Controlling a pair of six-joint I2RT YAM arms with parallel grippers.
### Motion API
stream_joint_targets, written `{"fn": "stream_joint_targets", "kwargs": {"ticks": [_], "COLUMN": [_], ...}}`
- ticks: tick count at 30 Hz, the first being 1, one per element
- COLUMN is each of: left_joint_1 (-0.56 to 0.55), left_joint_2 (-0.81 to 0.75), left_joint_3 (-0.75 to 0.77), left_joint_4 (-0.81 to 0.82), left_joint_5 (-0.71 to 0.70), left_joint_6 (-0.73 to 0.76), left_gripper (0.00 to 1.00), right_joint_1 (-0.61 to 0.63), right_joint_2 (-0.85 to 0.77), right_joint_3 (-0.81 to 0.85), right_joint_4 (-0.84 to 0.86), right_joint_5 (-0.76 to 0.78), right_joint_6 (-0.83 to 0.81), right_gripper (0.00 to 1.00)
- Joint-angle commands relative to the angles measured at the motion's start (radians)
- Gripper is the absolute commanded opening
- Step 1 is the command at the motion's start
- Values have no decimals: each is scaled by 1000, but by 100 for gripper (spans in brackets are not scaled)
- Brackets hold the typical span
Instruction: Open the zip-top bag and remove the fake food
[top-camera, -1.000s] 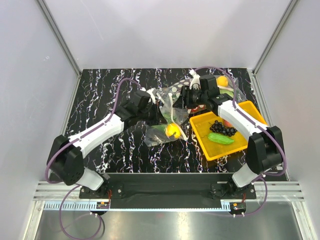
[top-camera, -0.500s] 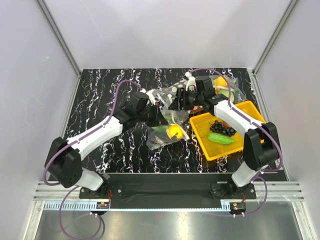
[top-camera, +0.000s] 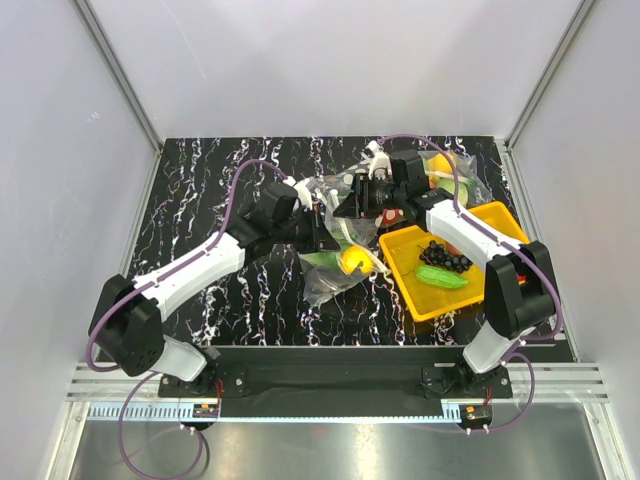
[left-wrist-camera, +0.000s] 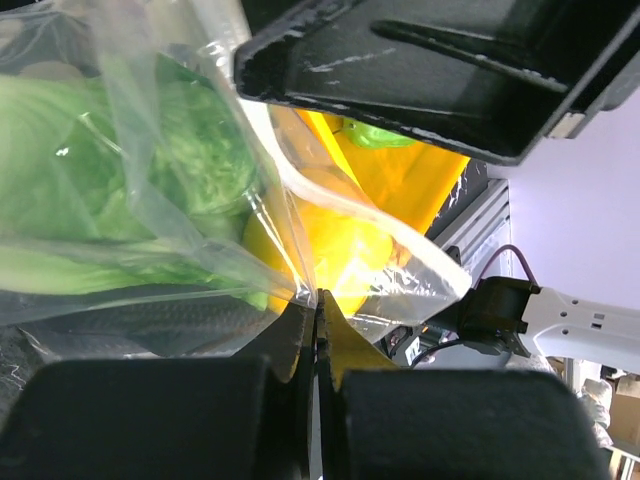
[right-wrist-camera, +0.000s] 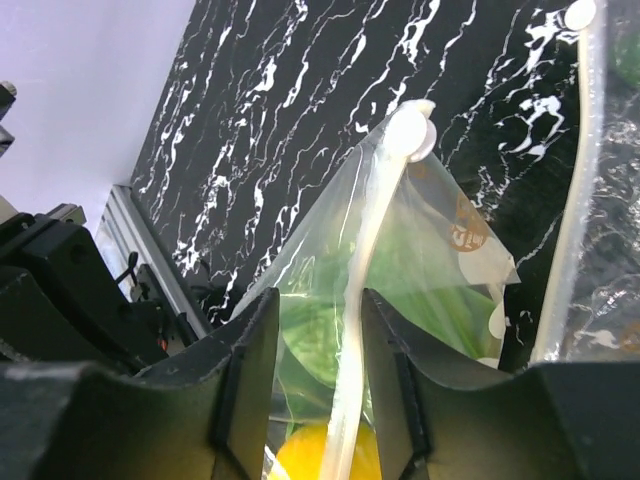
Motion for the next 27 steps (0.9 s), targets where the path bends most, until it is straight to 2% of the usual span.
{"fn": "stream_joint_targets", "kwargs": {"ticks": [1, 7, 12, 19, 21, 23, 24, 27], "left_joint_1": [-4, -7, -5, -7, -4, 2, 13, 42], "left_joint_2": [-50, -75, -92, -119, -129, -150, -158, -193], "left_joint_3": [-3, -29, -44, -58, -61, -76, -83, -113], "left_joint_4": [87, 102, 100, 94, 73, 70, 71, 85], "left_joint_5": [46, 43, 35, -8, -31, -48, -51, -56], "left_joint_6": [18, 12, 16, 18, 28, 30, 27, 22], "left_gripper": [0, 0, 0, 0, 38, 68, 78, 84], "right_joint_1": [10, 10, 12, 10, 10, 10, 10, 10], "right_joint_2": [19, 34, 42, -23, -52, -90, -102, -142], "right_joint_3": [1, -4, -7, -39, -60, -74, -80, -106], "right_joint_4": [68, 33, 24, 19, 17, 1, -4, -16], "right_joint_5": [-73, -56, -63, -64, -58, -55, -53, -52], "right_joint_6": [33, 10, 10, 7, 5, -4, -7, 1], "right_gripper": [45, 34, 11, 1, 0, 0, 0, 0]}}
